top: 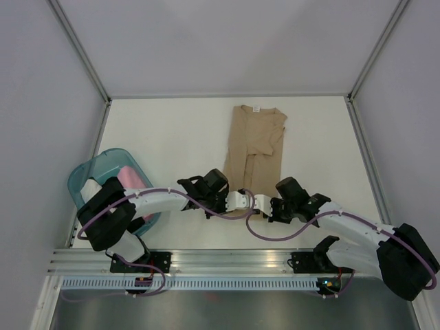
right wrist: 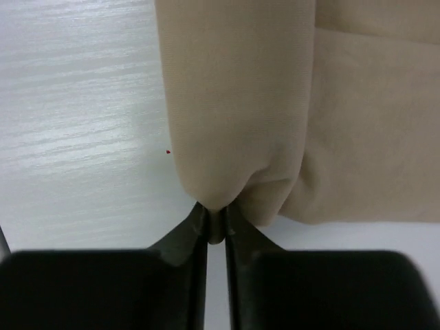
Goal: Roll the t-shirts
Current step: Roll the tshirt
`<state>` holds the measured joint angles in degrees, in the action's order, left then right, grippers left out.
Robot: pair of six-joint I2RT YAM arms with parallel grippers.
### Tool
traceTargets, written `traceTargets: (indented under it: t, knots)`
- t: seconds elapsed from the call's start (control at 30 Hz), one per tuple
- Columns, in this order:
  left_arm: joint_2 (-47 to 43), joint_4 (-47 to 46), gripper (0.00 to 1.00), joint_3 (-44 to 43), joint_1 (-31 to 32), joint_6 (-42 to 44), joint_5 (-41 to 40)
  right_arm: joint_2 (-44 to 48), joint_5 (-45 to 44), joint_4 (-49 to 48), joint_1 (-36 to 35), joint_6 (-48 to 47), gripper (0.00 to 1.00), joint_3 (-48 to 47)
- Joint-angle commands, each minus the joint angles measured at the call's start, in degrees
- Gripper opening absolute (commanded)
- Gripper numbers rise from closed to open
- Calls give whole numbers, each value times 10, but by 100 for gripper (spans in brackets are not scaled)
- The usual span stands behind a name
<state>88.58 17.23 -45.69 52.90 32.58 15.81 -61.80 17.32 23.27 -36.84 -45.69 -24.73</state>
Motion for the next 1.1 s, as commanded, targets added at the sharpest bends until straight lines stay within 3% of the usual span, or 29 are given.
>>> traceTargets:
  t: [0.0,0.07,0.2,0.33,0.4,0.53,0.7,1.0,1.07]
  knots:
    - [5,14,2,-14,-3,-15,35,-17,-12,12,-11,14,8,-6]
    - [-2,24,2,-14,-3,-11,42,-10,-3,50,-10,-22,0,-23]
    - [-14,94,2,-38,-17,2,106,-4,37,210,-1,-93,0,-73]
    - [-5,218,2,-82,-46,46,248,-3,125,266,5,-98,0,-94]
    - [11,240,2,-100,-70,66,275,0,130,278,15,-100,0,-105]
    - [48,280,2,-152,-117,80,312,-4,155,244,58,-72,0,-110]
    - [89,291,2,-181,-129,98,306,-20,167,193,89,-38,0,-124]
    - [163,299,2,-233,-164,109,297,-54,125,115,128,12,0,-127]
    - [182,298,2,-253,-166,113,290,-55,112,108,135,28,6,-124]
